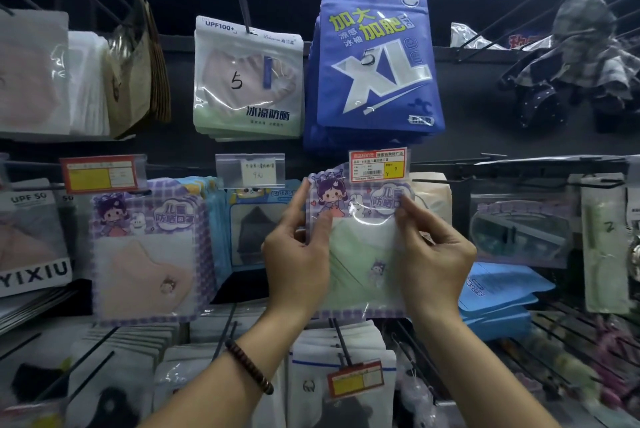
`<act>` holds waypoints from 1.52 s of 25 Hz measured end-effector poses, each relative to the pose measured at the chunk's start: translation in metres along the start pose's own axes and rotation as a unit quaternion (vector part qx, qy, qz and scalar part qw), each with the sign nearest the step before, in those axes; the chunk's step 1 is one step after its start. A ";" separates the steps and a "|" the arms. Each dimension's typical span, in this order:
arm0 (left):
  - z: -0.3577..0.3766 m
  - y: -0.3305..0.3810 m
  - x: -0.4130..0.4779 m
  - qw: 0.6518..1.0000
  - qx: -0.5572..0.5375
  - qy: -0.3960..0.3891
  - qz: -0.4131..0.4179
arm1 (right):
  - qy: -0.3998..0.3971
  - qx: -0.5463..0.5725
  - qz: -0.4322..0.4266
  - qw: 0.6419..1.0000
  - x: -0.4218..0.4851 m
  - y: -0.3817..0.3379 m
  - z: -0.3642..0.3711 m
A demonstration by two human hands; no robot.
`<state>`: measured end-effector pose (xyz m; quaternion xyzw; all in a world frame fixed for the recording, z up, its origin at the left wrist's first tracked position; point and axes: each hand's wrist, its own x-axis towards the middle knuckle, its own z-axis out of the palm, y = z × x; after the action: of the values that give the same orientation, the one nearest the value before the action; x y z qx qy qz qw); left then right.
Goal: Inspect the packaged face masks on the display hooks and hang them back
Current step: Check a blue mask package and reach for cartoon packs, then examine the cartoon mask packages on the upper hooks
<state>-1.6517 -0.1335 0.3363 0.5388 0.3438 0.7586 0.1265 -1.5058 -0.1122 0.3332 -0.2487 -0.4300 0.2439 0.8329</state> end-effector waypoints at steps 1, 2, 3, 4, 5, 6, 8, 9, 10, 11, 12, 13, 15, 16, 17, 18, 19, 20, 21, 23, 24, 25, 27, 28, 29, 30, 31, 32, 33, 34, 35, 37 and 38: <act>0.001 0.000 0.000 1.000 0.001 -0.002 0.003 | -0.002 -0.007 0.002 1.000 0.003 0.000 0.000; 0.002 -0.002 0.001 1.000 0.004 -0.003 0.008 | -0.004 -0.016 0.002 1.000 0.006 0.001 -0.001; 0.003 -0.004 0.001 1.000 0.010 -0.007 0.012 | -0.008 -0.029 0.000 1.000 0.008 0.003 -0.001; 0.004 -0.007 0.001 1.000 0.022 -0.009 0.015 | -0.014 -0.048 -0.008 0.999 0.010 0.005 -0.002; 0.004 -0.009 0.002 0.999 0.036 -0.008 0.014 | -0.023 -0.071 -0.018 0.997 0.011 0.008 -0.003; 0.004 -0.012 0.003 0.999 0.051 -0.003 0.010 | -0.033 -0.087 -0.028 0.995 0.011 0.009 -0.003; 0.004 -0.010 0.003 0.998 0.057 -0.001 0.004 | -0.036 -0.093 -0.037 0.994 0.010 0.009 -0.002; 0.005 -0.009 0.003 0.999 0.047 0.001 0.009 | -0.034 -0.087 -0.039 0.995 0.009 0.007 -0.003; 0.005 -0.007 0.004 0.999 0.033 0.009 0.014 | -0.031 -0.078 -0.041 0.996 0.009 0.007 -0.003; 0.005 -0.006 0.006 0.999 0.019 0.025 0.016 | -0.030 -0.067 -0.040 0.996 0.008 0.006 -0.004; 0.005 -0.004 0.009 0.999 0.007 0.043 0.012 | -0.030 -0.058 -0.041 0.997 0.007 0.005 -0.004; 0.005 -0.002 0.012 0.998 0.001 0.057 0.005 | -0.031 -0.052 -0.041 0.997 0.007 0.005 -0.005; 0.006 0.003 0.017 0.998 0.007 0.068 0.004 | -0.027 -0.049 -0.042 0.998 0.007 0.003 -0.006; 0.007 0.004 0.019 0.997 0.011 0.070 0.006 | -0.022 -0.051 -0.043 0.998 0.007 0.001 -0.006; 0.007 0.007 0.019 0.997 0.008 0.070 0.008 | -0.020 -0.051 -0.044 0.998 0.007 -0.001 -0.007; 0.008 0.007 0.019 0.998 0.006 0.070 0.008 | -0.020 -0.052 -0.046 0.997 0.007 -0.001 -0.009; 0.008 0.008 0.019 0.998 0.006 0.068 0.007 | -0.025 -0.054 -0.041 0.997 0.008 -0.002 -0.011; 0.007 0.007 0.019 0.998 0.011 0.065 0.003 | -0.031 -0.061 -0.031 0.997 0.009 -0.001 -0.011; 0.007 0.006 0.020 0.998 0.017 0.066 -0.004 | -0.040 -0.074 -0.021 0.996 0.010 -0.001 -0.011; 0.007 0.002 0.022 0.997 0.021 0.074 -0.027 | -0.065 -0.115 -0.020 0.991 0.012 0.001 -0.010; 0.006 0.001 0.024 0.996 0.025 0.082 -0.039 | -0.077 -0.140 -0.023 0.987 0.013 0.002 -0.009; 0.006 0.000 0.025 0.994 0.034 0.089 -0.045 | -0.090 -0.166 -0.027 0.982 0.014 0.004 -0.008; 0.005 -0.001 0.029 0.993 0.064 0.093 -0.037 | -0.120 -0.224 -0.042 0.966 0.015 0.005 -0.008; 0.004 -0.003 0.031 0.992 0.086 0.087 -0.030 | -0.134 -0.252 -0.048 0.957 0.014 0.006 -0.007; 0.004 -0.005 0.033 0.991 0.109 0.078 -0.026 | -0.147 -0.276 -0.049 0.949 0.013 0.006 -0.006; 0.003 -0.006 0.036 0.989 0.127 0.071 -0.023 | -0.157 -0.299 -0.043 0.940 0.011 0.007 -0.003; 0.003 -0.007 0.039 0.988 0.138 0.065 -0.021 | -0.165 -0.318 -0.032 0.933 0.009 0.006 0.000; 0.003 -0.009 0.042 0.988 0.143 0.062 -0.016 | -0.173 -0.338 -0.025 0.925 0.006 0.007 0.003; 0.003 -0.010 0.043 0.987 0.146 0.061 -0.010 | -0.180 -0.360 -0.025 0.915 0.003 0.010 0.006; 0.002 -0.011 0.045 0.987 0.151 0.057 -0.005 | -0.185 -0.386 -0.028 0.903 0.000 0.011 0.010; -0.001 -0.012 0.045 0.986 0.160 0.049 -0.005 | -0.190 -0.411 -0.025 0.891 -0.003 0.014 0.013; -0.008 -0.015 0.045 0.982 0.186 0.021 -0.016 | -0.199 -0.445 -0.002 0.873 -0.011 0.014 0.018; -0.013 -0.017 0.043 0.979 0.204 0.004 -0.024 | -0.204 -0.449 0.008 0.870 -0.014 0.013 0.020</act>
<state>-1.6834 -0.1022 0.3543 0.5422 0.5041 0.6715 0.0308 -1.5323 -0.1069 0.3264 -0.5440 -0.6517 0.0767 0.5229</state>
